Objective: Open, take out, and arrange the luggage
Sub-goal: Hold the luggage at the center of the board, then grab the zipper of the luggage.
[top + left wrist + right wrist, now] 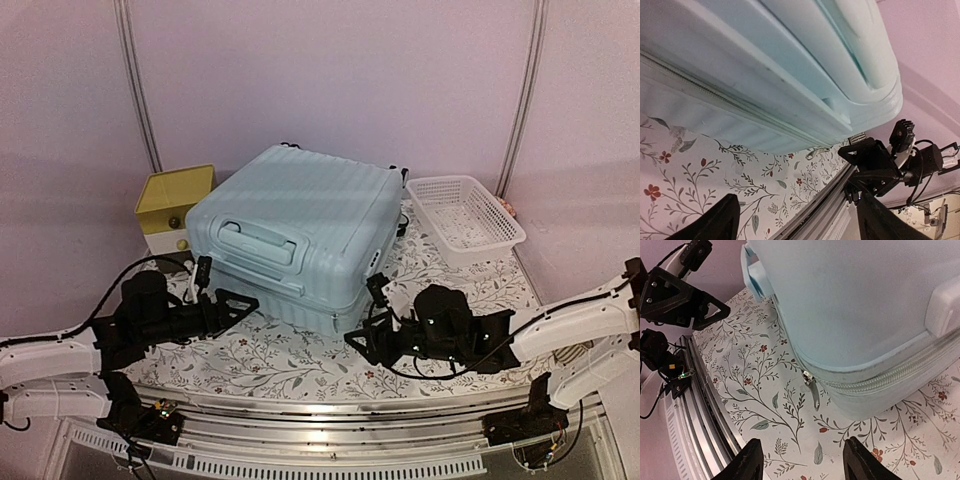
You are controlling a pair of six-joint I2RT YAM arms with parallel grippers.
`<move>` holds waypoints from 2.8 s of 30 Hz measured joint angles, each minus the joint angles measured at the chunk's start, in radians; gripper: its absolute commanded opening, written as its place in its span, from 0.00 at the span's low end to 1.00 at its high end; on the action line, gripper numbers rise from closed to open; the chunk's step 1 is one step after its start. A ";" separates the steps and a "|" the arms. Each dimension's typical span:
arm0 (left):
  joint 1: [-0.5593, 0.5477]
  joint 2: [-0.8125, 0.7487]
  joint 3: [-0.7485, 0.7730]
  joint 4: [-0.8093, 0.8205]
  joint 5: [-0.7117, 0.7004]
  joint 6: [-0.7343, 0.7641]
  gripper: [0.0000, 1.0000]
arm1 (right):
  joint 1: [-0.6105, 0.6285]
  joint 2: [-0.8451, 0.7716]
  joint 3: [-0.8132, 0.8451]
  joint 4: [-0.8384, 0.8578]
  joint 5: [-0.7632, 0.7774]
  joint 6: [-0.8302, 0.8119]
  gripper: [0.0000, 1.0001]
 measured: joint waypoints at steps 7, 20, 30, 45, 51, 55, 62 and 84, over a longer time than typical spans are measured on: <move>-0.023 0.133 -0.028 0.207 -0.029 -0.116 0.87 | 0.032 0.161 -0.018 0.190 0.117 0.063 0.49; -0.025 0.180 -0.087 0.439 -0.138 -0.214 0.83 | 0.056 0.283 0.028 0.284 0.156 0.109 0.40; -0.025 0.314 -0.074 0.586 -0.159 -0.301 0.76 | 0.062 0.295 0.045 0.293 0.176 0.123 0.40; -0.025 0.481 0.000 0.692 -0.183 -0.373 0.64 | 0.064 0.300 0.051 0.296 0.196 0.154 0.40; -0.027 0.548 0.031 0.761 -0.157 -0.354 0.57 | 0.064 0.301 0.051 0.296 0.209 0.163 0.42; -0.032 0.611 0.041 0.818 -0.145 -0.342 0.40 | 0.064 0.300 0.050 0.296 0.227 0.170 0.43; -0.043 0.687 0.047 0.909 -0.163 -0.333 0.20 | 0.064 0.279 0.018 0.298 0.266 0.190 0.43; -0.121 0.721 0.136 0.834 -0.282 -0.345 0.09 | 0.031 0.235 -0.008 0.257 0.334 0.271 0.40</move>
